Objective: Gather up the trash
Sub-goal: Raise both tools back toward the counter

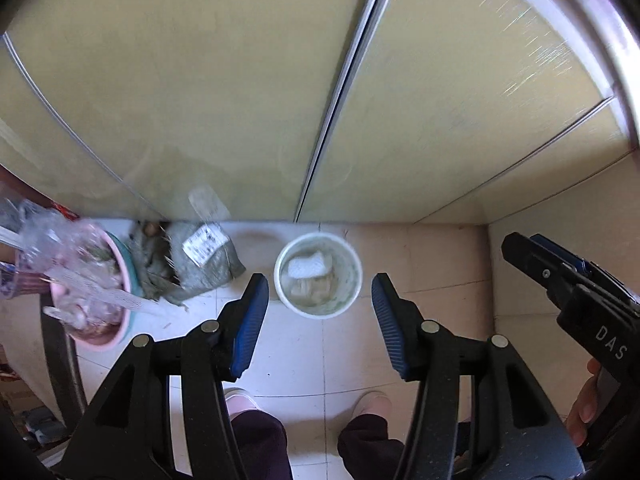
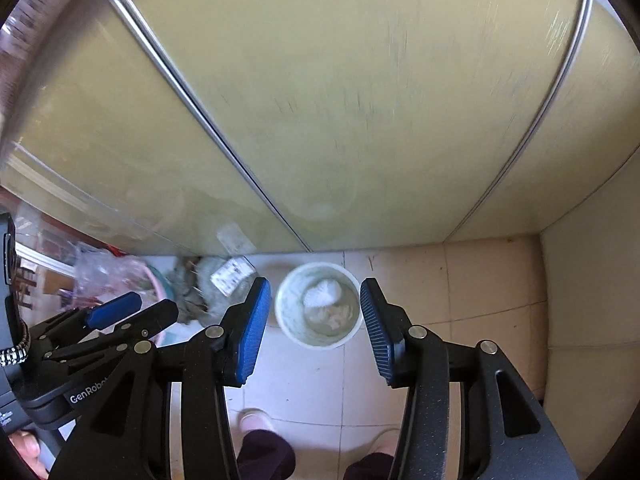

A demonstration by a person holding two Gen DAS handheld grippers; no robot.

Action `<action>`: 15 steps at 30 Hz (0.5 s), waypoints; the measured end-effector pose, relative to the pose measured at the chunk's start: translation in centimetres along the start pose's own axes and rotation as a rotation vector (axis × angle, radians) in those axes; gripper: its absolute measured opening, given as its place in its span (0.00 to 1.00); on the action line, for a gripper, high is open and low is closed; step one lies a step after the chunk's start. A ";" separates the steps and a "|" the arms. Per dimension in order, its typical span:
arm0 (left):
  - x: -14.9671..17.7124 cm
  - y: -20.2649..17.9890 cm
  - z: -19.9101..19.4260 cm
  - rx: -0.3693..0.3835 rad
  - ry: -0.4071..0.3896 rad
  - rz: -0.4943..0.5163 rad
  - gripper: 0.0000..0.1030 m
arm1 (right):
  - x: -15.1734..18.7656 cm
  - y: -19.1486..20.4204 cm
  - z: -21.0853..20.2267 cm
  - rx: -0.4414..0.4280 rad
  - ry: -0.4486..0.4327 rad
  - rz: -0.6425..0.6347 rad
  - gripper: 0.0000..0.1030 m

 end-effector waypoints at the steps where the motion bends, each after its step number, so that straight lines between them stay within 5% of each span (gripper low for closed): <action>1: 0.0 -0.5 -2.1 0.001 -0.015 0.004 0.51 | -0.2 0.3 -2.2 -0.004 -0.016 -0.002 0.42; 15: -0.4 -9.2 -30.4 -0.032 -0.369 0.047 0.58 | -1.6 3.5 -29.4 -0.019 -0.337 -0.108 0.45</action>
Point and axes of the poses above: each gripper's, at about its wrist camera, not at the fingertips, and z roughly the way its jaws point, y to its left, x to its underside, the point moved 10 cm from there along z, roughly the way its jaws point, and after that the axes turned 12 degrees about y, right-handed, at the moved point
